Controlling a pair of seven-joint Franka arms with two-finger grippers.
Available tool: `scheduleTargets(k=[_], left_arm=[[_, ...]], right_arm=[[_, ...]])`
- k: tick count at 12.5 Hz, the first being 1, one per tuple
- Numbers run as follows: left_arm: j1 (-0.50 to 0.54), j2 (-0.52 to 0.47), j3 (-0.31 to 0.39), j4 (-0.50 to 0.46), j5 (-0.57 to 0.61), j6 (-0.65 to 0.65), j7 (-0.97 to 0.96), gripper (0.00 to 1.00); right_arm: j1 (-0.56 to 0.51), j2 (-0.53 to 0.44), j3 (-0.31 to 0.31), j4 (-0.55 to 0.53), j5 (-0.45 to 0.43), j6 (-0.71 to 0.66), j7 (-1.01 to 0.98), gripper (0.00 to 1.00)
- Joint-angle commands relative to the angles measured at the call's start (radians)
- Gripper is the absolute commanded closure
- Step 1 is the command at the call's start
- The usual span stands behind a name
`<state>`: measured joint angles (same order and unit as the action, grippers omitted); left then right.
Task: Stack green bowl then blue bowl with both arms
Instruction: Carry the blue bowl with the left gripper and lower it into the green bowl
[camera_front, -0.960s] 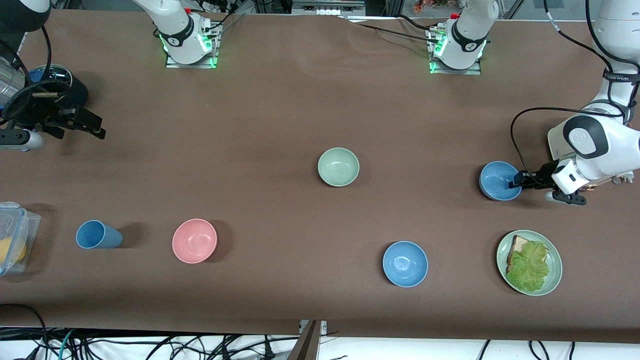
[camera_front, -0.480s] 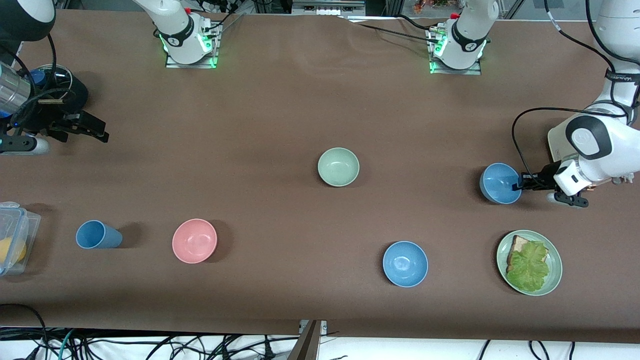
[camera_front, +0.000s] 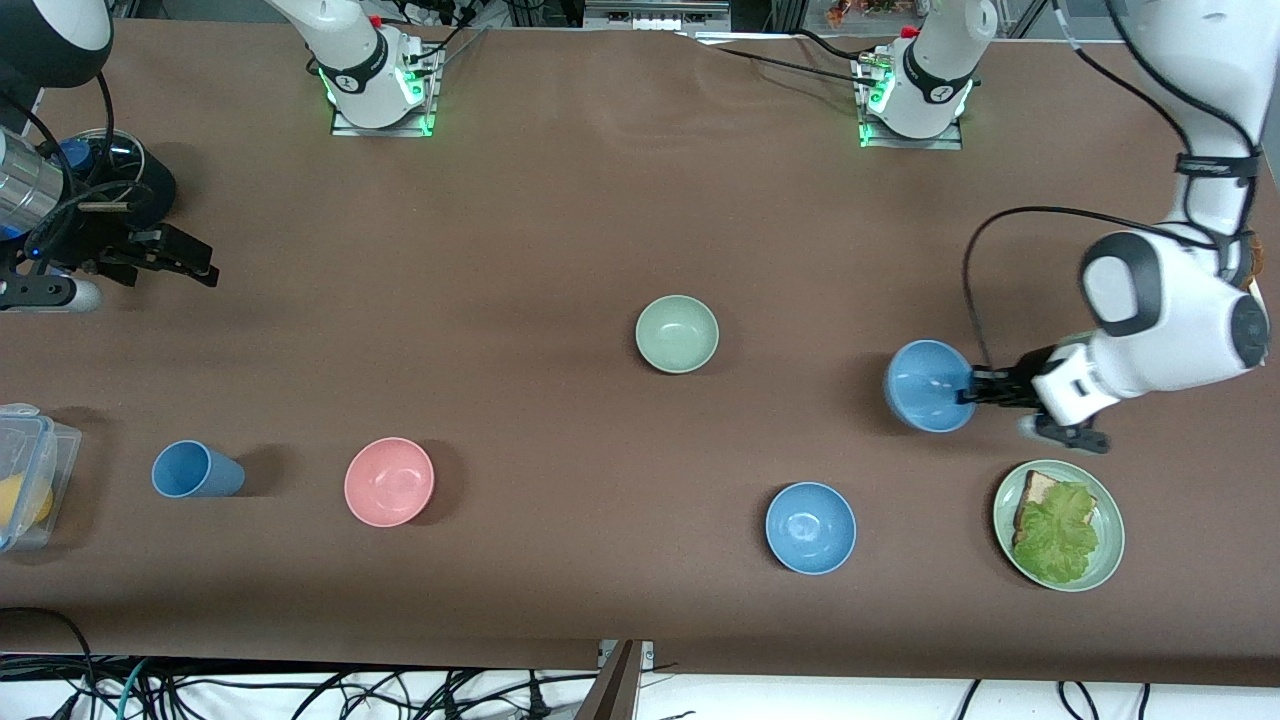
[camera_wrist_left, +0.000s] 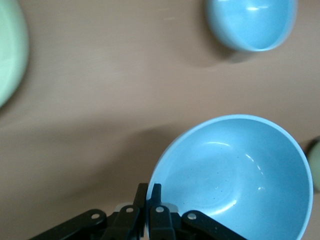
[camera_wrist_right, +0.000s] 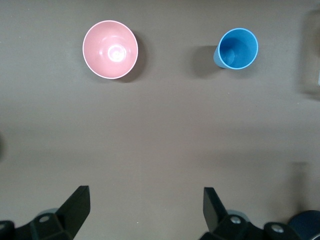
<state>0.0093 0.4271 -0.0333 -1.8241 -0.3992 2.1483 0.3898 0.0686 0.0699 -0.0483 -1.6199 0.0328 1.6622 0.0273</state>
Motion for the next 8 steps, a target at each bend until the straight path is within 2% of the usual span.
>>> scheduleTargets(k=[1, 6, 8], left_arm=[[-0.145, -0.002, 0.016, 0.032, -0.015, -0.018, -0.13, 1.0], [-0.394, 0.016, 0.016, 0.074, -0.012, -0.013, -0.406, 1.0], [-0.472, 0.035, 0.016, 0.085, 0.034, -0.004, -0.501, 1.0]], right_arm=[[-0.012, -0.002, 0.01, 0.015, -0.007, -0.016, -0.004, 0.0], [-0.012, -0.002, 0.01, 0.015, -0.005, -0.016, -0.006, 0.0], [-0.012, -0.002, 0.01, 0.015, -0.005, -0.016, -0.004, 0.0]])
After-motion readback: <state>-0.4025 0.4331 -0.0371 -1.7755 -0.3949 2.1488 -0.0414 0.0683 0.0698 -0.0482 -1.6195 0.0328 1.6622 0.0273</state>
